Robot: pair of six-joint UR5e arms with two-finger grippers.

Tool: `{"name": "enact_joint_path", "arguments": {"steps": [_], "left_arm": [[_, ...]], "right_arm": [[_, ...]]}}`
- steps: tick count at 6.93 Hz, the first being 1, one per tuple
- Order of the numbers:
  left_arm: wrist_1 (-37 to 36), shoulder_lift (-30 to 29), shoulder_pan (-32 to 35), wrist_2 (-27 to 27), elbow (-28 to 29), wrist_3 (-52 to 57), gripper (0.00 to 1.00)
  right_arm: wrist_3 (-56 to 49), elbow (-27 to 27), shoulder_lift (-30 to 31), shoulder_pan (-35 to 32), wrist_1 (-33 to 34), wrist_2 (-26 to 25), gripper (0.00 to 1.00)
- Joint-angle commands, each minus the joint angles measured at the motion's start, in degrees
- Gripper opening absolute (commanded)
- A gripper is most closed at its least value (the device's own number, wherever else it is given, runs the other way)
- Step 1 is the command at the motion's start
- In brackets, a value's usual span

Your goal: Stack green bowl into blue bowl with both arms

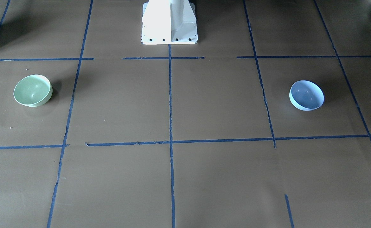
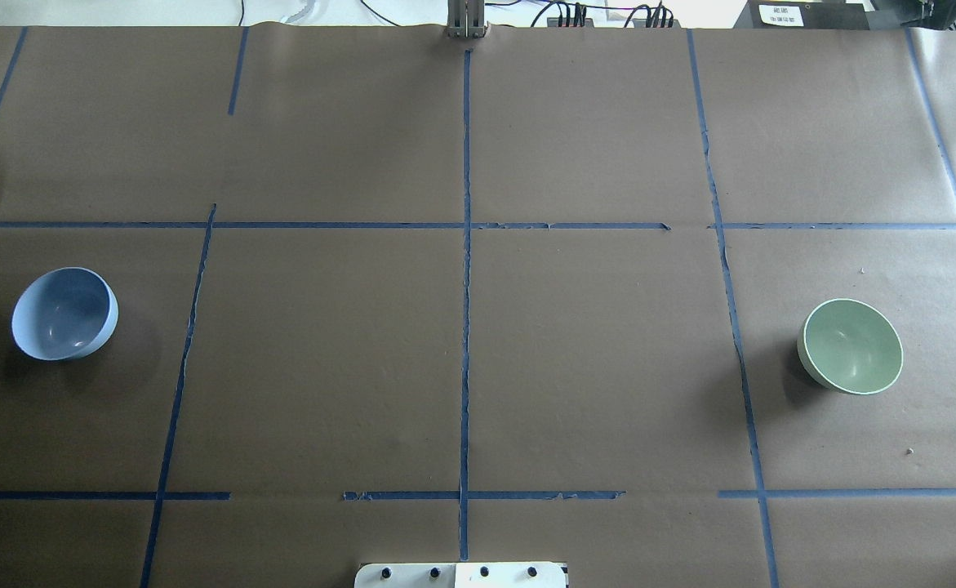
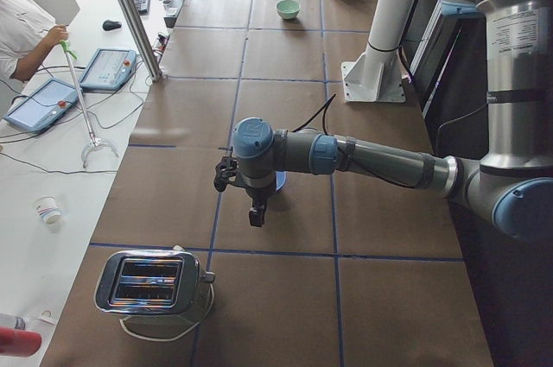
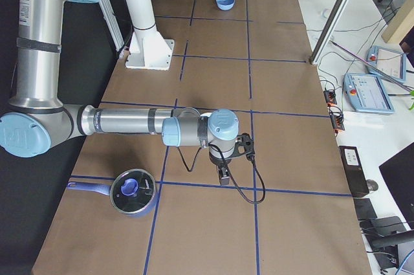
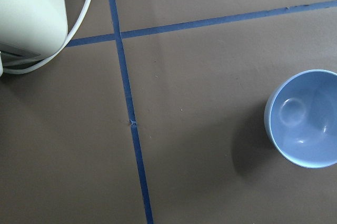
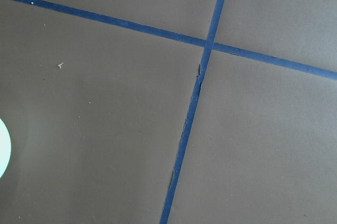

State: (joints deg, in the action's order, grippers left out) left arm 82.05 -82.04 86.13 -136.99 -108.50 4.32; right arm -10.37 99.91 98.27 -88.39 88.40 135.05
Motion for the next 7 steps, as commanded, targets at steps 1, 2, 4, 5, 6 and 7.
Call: {"name": "enact_joint_path", "arguments": {"steps": [1, 2, 4, 5, 6, 7], "left_arm": [[0.38, 0.47, 0.09, 1.19, -0.83, 0.08, 1.00], [-0.13, 0.39, -0.26, 4.07, -1.88, -0.27, 1.00], [-0.05, 0.65, -0.17, 4.80, -3.29, -0.80, 1.00], [-0.14, 0.65, -0.17, 4.63, -2.69, -0.71, 1.00], [0.12, 0.82, -0.17, 5.15, -2.42, -0.02, 1.00], [0.73, 4.48, -0.17, 4.89, -3.46, -0.18, 1.00]], "right_arm": [[0.00, -0.41, -0.01, -0.03, -0.42, 0.03, 1.00], [0.09, -0.15, -0.01, -0.03, -0.50, 0.12, 1.00], [0.62, -0.06, -0.09, 0.06, -1.29, 0.21, 1.00], [0.70, -0.15, -0.09, 0.06, -1.73, 0.21, 1.00], [0.62, -0.15, 0.08, -0.03, -1.82, 0.21, 1.00], [-0.25, -0.15, 0.43, -0.03, -4.43, 0.12, 1.00]]}}
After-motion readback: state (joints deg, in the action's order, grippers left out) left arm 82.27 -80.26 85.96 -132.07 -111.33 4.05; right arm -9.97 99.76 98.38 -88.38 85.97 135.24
